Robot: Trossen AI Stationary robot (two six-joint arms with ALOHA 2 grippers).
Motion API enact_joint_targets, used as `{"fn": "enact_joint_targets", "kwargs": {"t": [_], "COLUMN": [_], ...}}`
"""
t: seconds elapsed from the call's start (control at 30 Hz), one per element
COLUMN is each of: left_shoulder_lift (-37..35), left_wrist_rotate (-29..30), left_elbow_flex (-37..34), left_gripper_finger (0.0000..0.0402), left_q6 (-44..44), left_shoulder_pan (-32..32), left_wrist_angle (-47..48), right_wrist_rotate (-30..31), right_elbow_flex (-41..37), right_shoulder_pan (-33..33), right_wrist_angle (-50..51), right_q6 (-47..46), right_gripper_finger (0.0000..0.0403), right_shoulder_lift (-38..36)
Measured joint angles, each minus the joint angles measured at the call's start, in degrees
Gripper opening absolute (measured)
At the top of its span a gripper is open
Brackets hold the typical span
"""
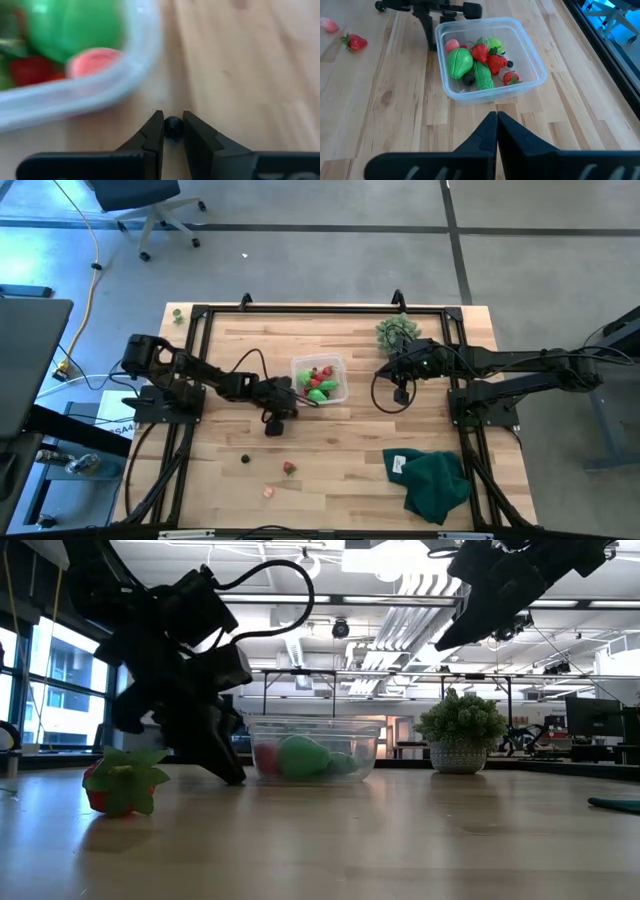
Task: Pick and placing Produce into tupperware
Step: Put the black olive into the transparent bin
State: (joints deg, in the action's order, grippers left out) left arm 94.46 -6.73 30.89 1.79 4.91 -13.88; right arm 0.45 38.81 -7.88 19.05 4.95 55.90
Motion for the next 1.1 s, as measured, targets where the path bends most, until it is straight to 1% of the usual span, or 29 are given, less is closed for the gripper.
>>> {"fn": "enact_joint_targets", "kwargs": {"t": [0.13, 0.27, 0.4, 0.53, 0.63, 0.77, 0.87, 0.97, 1.03, 1.1], "left_shoulder_lift": [-1.89, -4.35, -6.71, -9.24, -11.22, -11.90, -11.55, -10.80, -9.86, -9.09], "left_wrist_rotate": [-4.80, -5.97, -5.84, -3.83, -0.68, 0.04, 0.21, 2.41, 4.42, 4.63], "left_elbow_flex": [-0.20, -0.12, -0.10, -0.03, 1.11, 4.75, 9.63, 14.86, 17.96, 19.74], "left_gripper_finger": [0.0040, 0.0052, 0.0064, 0.0057, 0.0048, 0.0046, 0.0055, 0.0061, 0.0062, 0.0063], "left_q6": [0.16, 0.17, 0.56, 2.81, 5.71, 9.06, 11.48, 14.94, 16.59, 17.92], "left_shoulder_pan": [-1.29, -3.84, -6.46, -6.88, -5.36, -1.62, 2.02, 5.55, 7.61, 9.39], "left_wrist_angle": [0.63, -0.23, -3.26, -7.62, -8.30, -8.18, -2.28, 10.02, 14.86, 19.26], "right_wrist_rotate": [-0.02, -0.02, -0.02, -0.01, -0.02, -0.01, -0.02, 0.00, 0.00, -0.02], "right_elbow_flex": [0.00, 0.00, 0.00, 0.00, 0.00, 0.00, 0.00, 0.00, 0.00, 0.00], "right_shoulder_pan": [0.00, 0.01, 0.02, 0.00, 0.00, 0.00, 0.00, 0.02, 0.00, 0.01], "right_wrist_angle": [0.00, 0.00, 0.00, 0.00, 0.00, 0.00, -0.02, -0.02, 0.02, -0.02], "right_q6": [0.00, 0.00, 0.00, 0.00, 0.02, 0.00, 0.00, 0.00, 0.02, 0.00], "right_gripper_finger": [0.0002, 0.0002, 0.0002, 0.0002, 0.0002, 0.0002, 0.0002, 0.0002, 0.0002, 0.0002], "right_shoulder_lift": [0.00, 0.00, 0.00, 0.00, 0.00, 0.00, 0.00, 0.00, 0.00, 0.00]}}
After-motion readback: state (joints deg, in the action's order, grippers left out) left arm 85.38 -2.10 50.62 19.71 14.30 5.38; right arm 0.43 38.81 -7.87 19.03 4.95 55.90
